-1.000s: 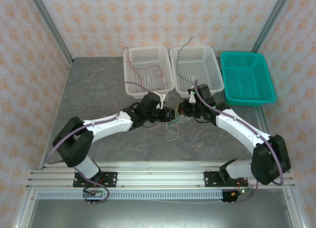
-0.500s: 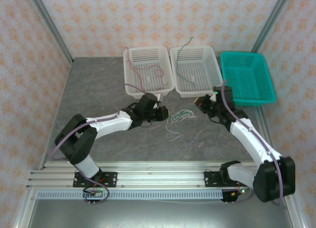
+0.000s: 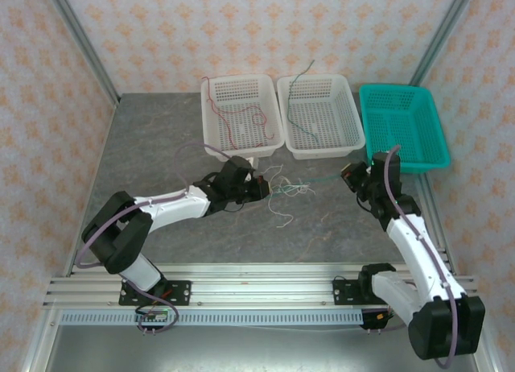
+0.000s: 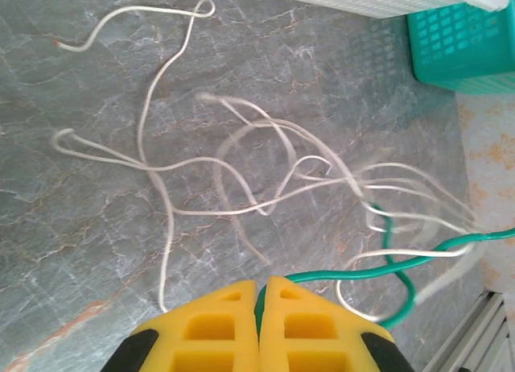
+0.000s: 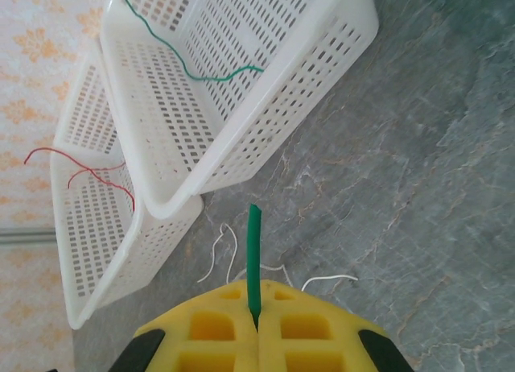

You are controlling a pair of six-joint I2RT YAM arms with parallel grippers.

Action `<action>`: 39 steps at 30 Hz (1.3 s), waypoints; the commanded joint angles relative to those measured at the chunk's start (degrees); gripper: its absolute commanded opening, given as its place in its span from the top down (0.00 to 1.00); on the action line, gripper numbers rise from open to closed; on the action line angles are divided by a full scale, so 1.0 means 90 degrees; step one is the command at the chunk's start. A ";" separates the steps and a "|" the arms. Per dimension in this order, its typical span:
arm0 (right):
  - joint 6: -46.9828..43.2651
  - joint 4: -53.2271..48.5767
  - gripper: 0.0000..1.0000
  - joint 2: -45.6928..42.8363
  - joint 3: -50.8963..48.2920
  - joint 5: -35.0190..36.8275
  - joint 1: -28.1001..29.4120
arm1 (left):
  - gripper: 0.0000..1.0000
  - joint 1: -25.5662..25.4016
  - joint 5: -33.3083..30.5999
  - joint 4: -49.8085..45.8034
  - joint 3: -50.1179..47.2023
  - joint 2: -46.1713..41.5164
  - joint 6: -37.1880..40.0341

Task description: Untangle the cables

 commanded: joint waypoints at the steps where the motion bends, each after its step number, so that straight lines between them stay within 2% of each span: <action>1: 0.0055 0.0015 1.00 -0.0446 0.0079 0.1809 -0.0390 | 1.00 0.0295 -0.0986 -0.1119 -0.0376 -0.0125 -0.0233; 3: -0.0024 0.0302 1.00 -0.0410 0.0014 0.1492 -0.0389 | 1.00 0.0312 -0.0860 -0.0932 -0.0438 -0.0173 -0.0270; 6: -0.0274 0.0850 1.00 0.0082 0.0071 0.0162 -0.0297 | 1.00 0.0309 -0.0522 -0.0453 -0.0448 -0.0187 -0.0256; 8: -0.0528 0.1067 1.00 0.0359 0.0183 -0.0370 -0.0096 | 1.00 0.0299 -0.0454 -0.0344 -0.0374 -0.0214 -0.0052; 12: -0.0719 0.1701 1.00 0.0708 0.0454 -0.1728 0.0269 | 0.63 0.0308 -0.0438 -0.0318 -0.0190 -0.0627 0.0930; 15: -0.0731 0.2061 1.00 0.0851 0.0642 -0.2366 0.0503 | 0.39 0.0299 0.0106 0.0043 -0.0076 -0.1135 0.1778; 17: -0.0861 0.2067 1.00 0.0893 0.0808 -0.2519 0.0646 | 0.27 0.0254 0.0532 0.0137 0.0071 -0.1395 0.2258; 20: -0.1069 0.2112 1.00 0.0937 0.0973 -0.2632 0.0935 | 0.17 0.0084 0.0860 0.0044 0.0400 -0.1482 0.2823; 23: -0.1096 0.2126 1.00 0.1025 0.1085 -0.2556 0.1161 | 0.16 -0.0118 0.1118 0.0101 0.0840 -0.1094 0.2993; 24: -0.1059 0.2147 1.00 0.1071 0.1124 -0.2565 0.1217 | 0.15 -0.0171 0.0983 0.0119 0.0994 -0.0894 0.2907; 27: -0.0954 0.2248 1.00 0.1147 0.1217 -0.2672 0.1322 | 0.17 -0.0227 0.0426 0.0283 0.1253 -0.0335 0.2644; 29: -0.0911 0.2308 1.00 0.1147 0.1237 -0.2701 0.1400 | 0.32 -0.0228 0.0545 0.0601 0.1368 -0.0031 0.2478; 32: -0.0886 0.2261 1.00 0.1127 0.1250 -0.2659 0.1423 | 0.48 -0.0241 0.1052 0.1026 0.1583 0.0310 0.2222; 34: -0.0939 0.2176 1.00 0.1126 0.1248 -0.2573 0.1424 | 0.68 -0.0274 0.1090 0.1001 0.1694 0.0419 0.2208; 36: -0.1021 0.2053 1.00 0.1135 0.1220 -0.2466 0.1421 | 1.00 -0.0270 0.1053 0.1034 0.1664 0.0397 0.2166; 38: -0.1170 0.1964 1.00 0.1122 0.1143 -0.2430 0.1422 | 1.00 -0.0266 0.1039 0.1181 0.1582 0.0298 0.2071; 39: -0.1338 0.1924 0.84 0.1064 0.1032 -0.2352 0.1431 | 1.00 -0.0256 0.0969 0.1281 0.1538 0.0240 0.1946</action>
